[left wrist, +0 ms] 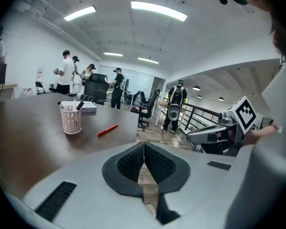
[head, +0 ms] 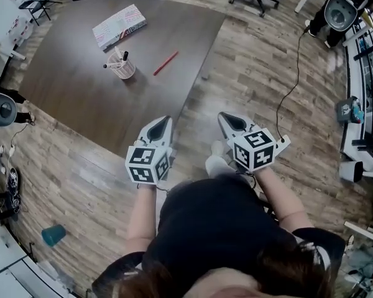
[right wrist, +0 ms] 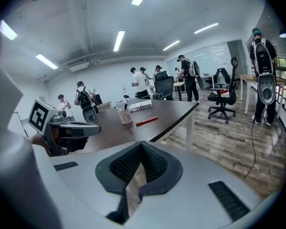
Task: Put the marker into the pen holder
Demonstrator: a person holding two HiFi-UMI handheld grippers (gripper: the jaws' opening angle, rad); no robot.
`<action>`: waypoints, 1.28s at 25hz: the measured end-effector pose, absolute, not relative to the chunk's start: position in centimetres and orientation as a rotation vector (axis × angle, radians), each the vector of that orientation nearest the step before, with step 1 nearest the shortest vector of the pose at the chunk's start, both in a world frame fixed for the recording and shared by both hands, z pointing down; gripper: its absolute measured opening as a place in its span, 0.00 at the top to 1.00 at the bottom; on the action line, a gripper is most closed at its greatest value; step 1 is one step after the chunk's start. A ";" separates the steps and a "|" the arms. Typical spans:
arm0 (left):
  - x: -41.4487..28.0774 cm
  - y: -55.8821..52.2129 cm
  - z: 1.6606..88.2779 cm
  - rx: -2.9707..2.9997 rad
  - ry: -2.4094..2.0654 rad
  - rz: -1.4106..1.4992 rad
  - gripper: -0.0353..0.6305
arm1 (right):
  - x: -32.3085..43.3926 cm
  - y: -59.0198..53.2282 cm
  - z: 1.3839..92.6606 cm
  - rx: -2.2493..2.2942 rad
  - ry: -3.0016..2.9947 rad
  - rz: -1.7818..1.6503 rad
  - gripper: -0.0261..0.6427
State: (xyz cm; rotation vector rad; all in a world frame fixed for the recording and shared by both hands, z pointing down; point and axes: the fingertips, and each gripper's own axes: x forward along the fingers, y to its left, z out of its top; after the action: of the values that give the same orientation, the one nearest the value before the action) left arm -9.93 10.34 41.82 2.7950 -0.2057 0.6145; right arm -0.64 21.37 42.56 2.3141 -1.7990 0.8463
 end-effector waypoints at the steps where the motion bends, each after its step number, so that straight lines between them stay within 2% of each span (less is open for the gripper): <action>1: -9.0 10.2 42.0 2.793 -0.220 0.626 0.91 | 0.4 21.2 42.6 2.297 -1.812 0.851 0.94; 13: -0.1 7.5 43.3 2.820 -0.441 0.746 0.91 | 10.1 17.8 43.3 2.102 -1.998 0.840 0.94; 32: 5.3 -2.8 49.6 2.813 -0.466 1.070 0.90 | 13.5 9.7 46.5 1.897 -2.062 0.921 0.94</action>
State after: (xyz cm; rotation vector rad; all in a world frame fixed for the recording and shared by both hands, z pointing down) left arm 5.29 -2.78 49.62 2.8127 -0.4662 1.0696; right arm 13.54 9.70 46.48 1.8972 -2.0622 0.9207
